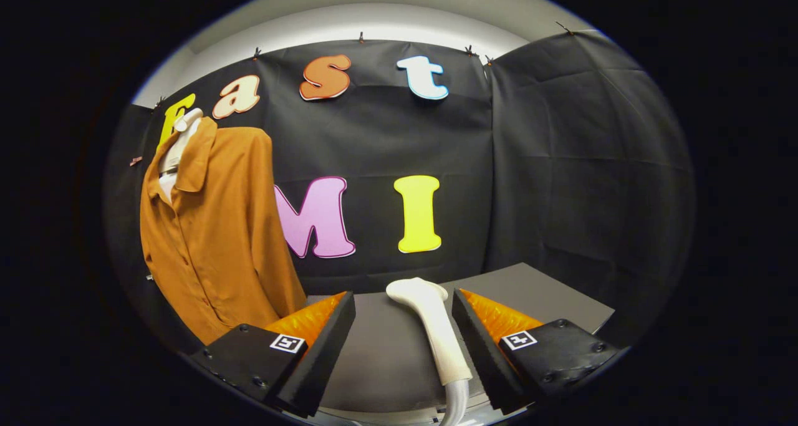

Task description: Iron the clothes twice with a garment steamer, once on the left side and once on the right side.

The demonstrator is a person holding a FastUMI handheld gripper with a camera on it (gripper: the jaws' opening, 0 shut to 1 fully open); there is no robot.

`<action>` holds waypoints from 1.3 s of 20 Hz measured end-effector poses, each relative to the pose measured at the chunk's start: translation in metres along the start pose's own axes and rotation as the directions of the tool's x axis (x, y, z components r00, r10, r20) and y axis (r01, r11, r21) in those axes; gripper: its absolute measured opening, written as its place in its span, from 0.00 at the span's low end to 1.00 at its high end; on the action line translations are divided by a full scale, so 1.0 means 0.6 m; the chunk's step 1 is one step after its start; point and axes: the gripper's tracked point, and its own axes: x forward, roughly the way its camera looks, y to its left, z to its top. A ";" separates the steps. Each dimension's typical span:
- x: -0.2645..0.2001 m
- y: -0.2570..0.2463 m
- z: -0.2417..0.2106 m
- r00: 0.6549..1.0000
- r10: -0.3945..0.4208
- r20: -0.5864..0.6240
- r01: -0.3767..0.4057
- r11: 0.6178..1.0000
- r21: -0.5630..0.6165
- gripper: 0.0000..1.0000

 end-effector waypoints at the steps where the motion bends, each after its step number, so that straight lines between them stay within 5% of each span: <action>1: 0.013 -0.007 -0.007 1.000 0.000 -0.015 0.000 1.000 0.008 0.99; 10: 0.096 -0.031 -0.073 0.984 0.006 -0.181 -0.003 1.000 0.020 0.98; 22: 0.136 -0.054 -0.178 0.897 -0.025 -0.442 0.037 0.999 0.019 0.98; 24: 0.146 -0.057 -0.198 0.881 -0.028 -0.473 0.046 0.999 0.027 0.89; 26: 0.133 -0.058 -0.186 0.876 -0.024 -0.482 0.039 0.999 0.020 0.62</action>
